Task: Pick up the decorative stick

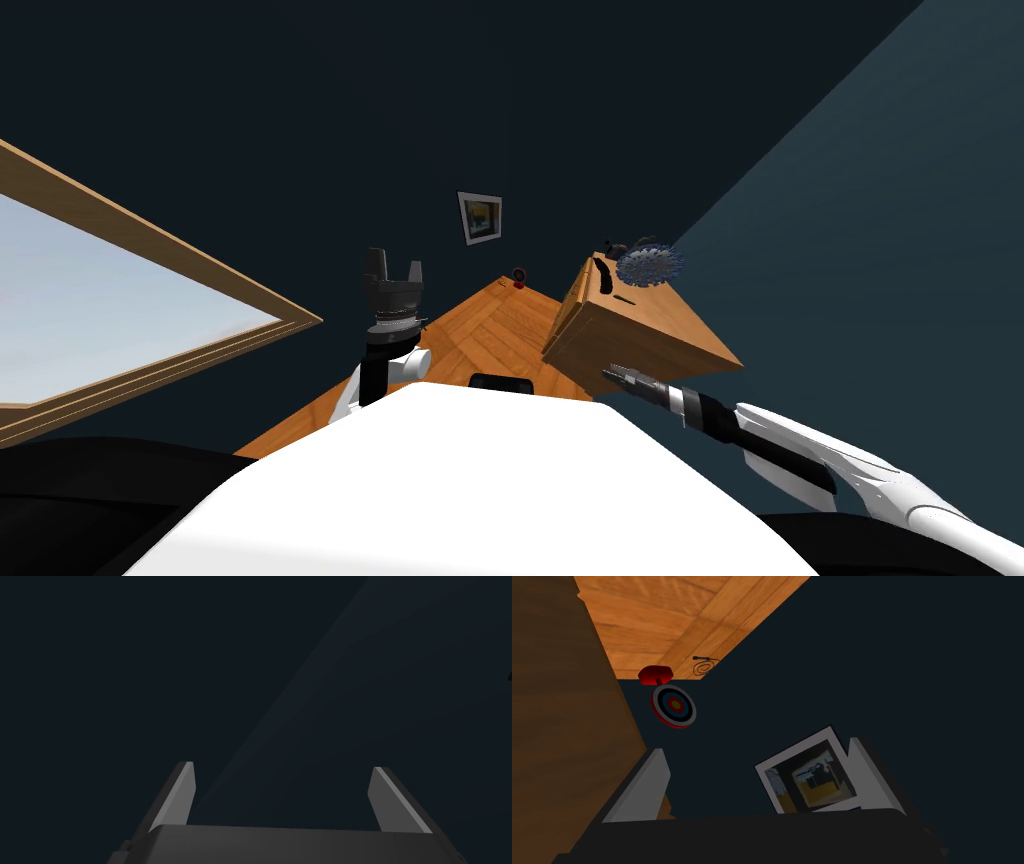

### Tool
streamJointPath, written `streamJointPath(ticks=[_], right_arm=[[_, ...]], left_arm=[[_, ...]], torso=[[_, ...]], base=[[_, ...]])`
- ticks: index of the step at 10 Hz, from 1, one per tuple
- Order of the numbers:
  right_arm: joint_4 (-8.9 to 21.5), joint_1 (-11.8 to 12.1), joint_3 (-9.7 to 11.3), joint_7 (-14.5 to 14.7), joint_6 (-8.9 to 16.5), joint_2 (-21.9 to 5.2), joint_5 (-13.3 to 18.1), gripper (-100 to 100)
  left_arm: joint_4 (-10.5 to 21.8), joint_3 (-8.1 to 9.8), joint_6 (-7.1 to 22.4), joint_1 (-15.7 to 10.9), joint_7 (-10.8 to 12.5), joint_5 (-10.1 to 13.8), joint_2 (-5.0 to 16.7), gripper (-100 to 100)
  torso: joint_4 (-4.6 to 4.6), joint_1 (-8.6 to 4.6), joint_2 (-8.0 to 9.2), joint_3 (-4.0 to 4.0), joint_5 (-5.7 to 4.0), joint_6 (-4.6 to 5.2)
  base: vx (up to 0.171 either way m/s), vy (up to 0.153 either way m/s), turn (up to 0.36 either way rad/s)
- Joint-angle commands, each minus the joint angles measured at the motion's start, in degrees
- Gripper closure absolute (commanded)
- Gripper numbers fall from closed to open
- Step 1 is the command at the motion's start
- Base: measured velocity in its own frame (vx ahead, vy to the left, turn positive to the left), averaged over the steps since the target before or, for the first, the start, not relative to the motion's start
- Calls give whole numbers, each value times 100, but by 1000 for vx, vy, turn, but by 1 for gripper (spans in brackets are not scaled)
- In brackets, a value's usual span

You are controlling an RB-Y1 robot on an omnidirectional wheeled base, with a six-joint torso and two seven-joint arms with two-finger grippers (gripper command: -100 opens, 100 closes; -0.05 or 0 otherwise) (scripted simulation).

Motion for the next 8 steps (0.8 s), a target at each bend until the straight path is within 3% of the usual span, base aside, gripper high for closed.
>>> streamJointPath(ticks=[1,8], right_arm=[[267,9,37,21,-103,-286,190,-100],[777,85,91,103,-230,-1530,723,-100]], left_arm=[[0,0,0,0,0,0,0,0],[0,0,0,0,0,0,0,0]], torso=[[0,0,0,0,0,0],[-3,-5,-12,-7,-2,-1]], base=[[47,41,48],[54,25,35]])
